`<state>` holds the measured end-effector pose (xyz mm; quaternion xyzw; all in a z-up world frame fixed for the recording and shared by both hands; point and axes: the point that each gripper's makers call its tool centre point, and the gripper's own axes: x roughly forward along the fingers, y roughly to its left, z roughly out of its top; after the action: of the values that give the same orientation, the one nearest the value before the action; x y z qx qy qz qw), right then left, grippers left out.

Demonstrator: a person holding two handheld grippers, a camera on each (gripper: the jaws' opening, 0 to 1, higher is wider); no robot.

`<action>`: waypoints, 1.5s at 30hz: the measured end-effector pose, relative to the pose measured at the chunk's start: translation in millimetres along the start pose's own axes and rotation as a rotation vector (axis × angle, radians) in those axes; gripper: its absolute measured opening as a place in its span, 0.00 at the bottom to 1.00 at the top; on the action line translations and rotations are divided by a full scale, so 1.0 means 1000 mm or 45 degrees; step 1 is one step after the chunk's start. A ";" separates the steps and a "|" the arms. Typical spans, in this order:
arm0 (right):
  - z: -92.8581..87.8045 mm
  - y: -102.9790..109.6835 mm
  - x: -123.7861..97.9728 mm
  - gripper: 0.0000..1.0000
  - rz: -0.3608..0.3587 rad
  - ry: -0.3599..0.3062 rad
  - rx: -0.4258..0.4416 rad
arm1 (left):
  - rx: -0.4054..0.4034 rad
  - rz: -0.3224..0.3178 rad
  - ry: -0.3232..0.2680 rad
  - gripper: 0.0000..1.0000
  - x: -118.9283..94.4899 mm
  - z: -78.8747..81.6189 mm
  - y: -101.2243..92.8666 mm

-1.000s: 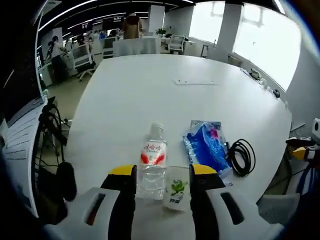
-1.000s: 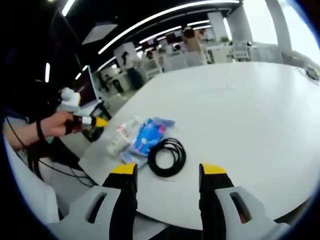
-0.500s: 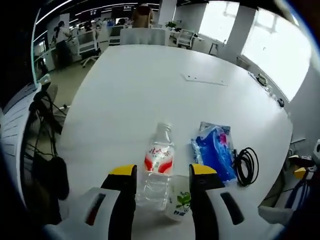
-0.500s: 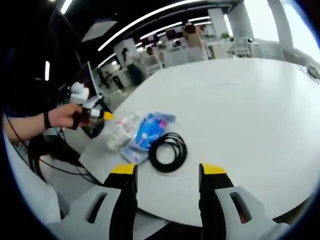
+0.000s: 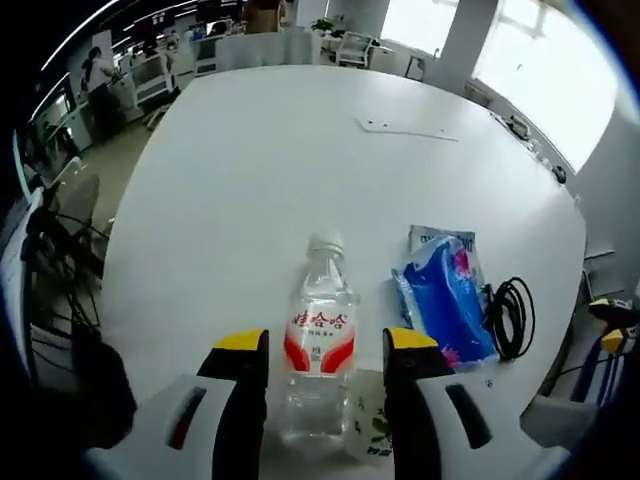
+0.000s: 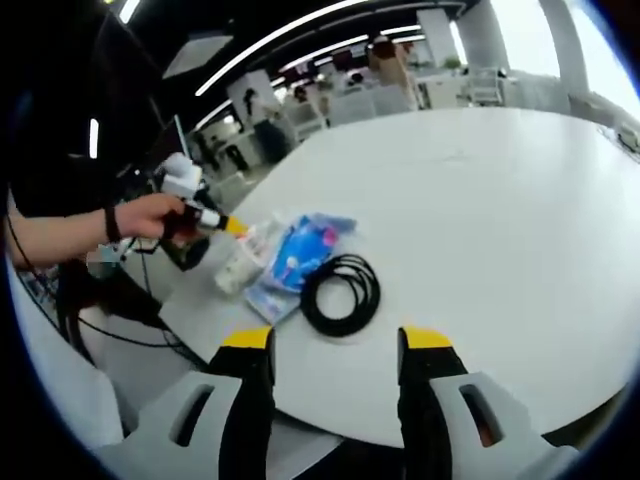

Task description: Arrange the tabletop items into an orderly group along one side of the table until the central work area is clear of visible clutter.

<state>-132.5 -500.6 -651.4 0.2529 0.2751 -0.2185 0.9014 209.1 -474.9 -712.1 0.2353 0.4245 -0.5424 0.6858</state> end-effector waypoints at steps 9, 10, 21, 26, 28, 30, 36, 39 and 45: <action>0.000 -0.001 -0.001 0.47 -0.013 0.008 -0.006 | 0.004 -0.021 0.059 0.47 0.020 0.002 0.001; 0.001 -0.002 -0.001 0.47 -0.015 0.009 -0.006 | 0.007 -0.021 0.065 0.47 0.021 0.002 0.001; 0.000 -0.001 -0.001 0.47 -0.019 0.017 -0.014 | 0.073 -0.062 0.125 0.43 0.037 -0.007 -0.002; -0.001 0.002 -0.001 0.47 -0.017 0.015 -0.014 | 0.040 -0.085 0.104 0.40 0.042 -0.004 0.002; -0.002 0.002 -0.001 0.47 -0.017 0.016 -0.012 | 0.022 -0.075 0.089 0.40 0.041 -0.003 0.004; -0.002 0.002 -0.002 0.47 -0.019 0.019 -0.013 | 0.008 -0.068 0.081 0.39 0.041 -0.002 0.007; -0.001 0.001 -0.003 0.47 -0.023 0.019 -0.016 | 0.003 -0.045 0.083 0.39 0.038 -0.003 0.017; 0.002 0.000 -0.003 0.47 -0.025 0.012 -0.018 | -0.013 -0.017 0.082 0.39 0.036 -0.004 0.028; 0.004 0.001 -0.002 0.47 -0.020 0.012 -0.021 | -0.033 0.015 0.096 0.39 0.031 -0.009 0.040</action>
<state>-131.7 -501.2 -646.8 0.2442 0.2830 -0.2221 0.9005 245.2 -473.1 -748.7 0.2492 0.4554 -0.5236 0.6755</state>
